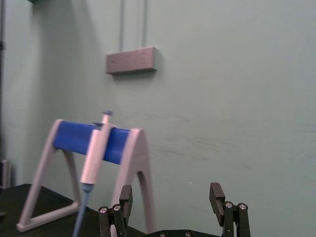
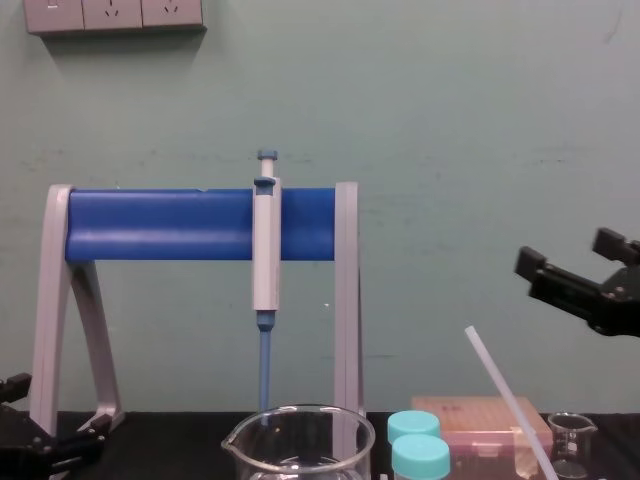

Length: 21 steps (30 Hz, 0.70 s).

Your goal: Pick up the stirring rod with one hand, then place it down.

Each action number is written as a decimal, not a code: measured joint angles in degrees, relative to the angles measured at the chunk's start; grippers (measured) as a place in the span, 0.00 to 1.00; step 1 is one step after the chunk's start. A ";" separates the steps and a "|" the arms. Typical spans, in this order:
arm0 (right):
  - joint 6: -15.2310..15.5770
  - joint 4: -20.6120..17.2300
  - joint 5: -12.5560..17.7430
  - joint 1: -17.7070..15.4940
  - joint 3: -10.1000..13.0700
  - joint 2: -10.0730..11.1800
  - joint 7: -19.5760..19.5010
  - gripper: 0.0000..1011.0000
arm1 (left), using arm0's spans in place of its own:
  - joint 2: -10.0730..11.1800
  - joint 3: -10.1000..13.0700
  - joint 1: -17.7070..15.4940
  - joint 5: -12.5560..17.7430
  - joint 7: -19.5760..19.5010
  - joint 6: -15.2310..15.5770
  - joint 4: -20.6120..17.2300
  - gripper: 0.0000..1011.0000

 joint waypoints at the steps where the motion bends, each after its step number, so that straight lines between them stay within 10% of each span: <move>1: 0.82 -0.54 -0.20 -0.49 0.60 -0.04 -0.82 0.99 | 0.00 0.00 0.00 0.00 0.00 0.00 0.00 0.99; 21: 13.48 -2.54 -3.08 -5.15 3.42 0.98 -5.36 0.99 | 0.00 0.00 0.00 0.00 0.00 0.00 0.00 0.99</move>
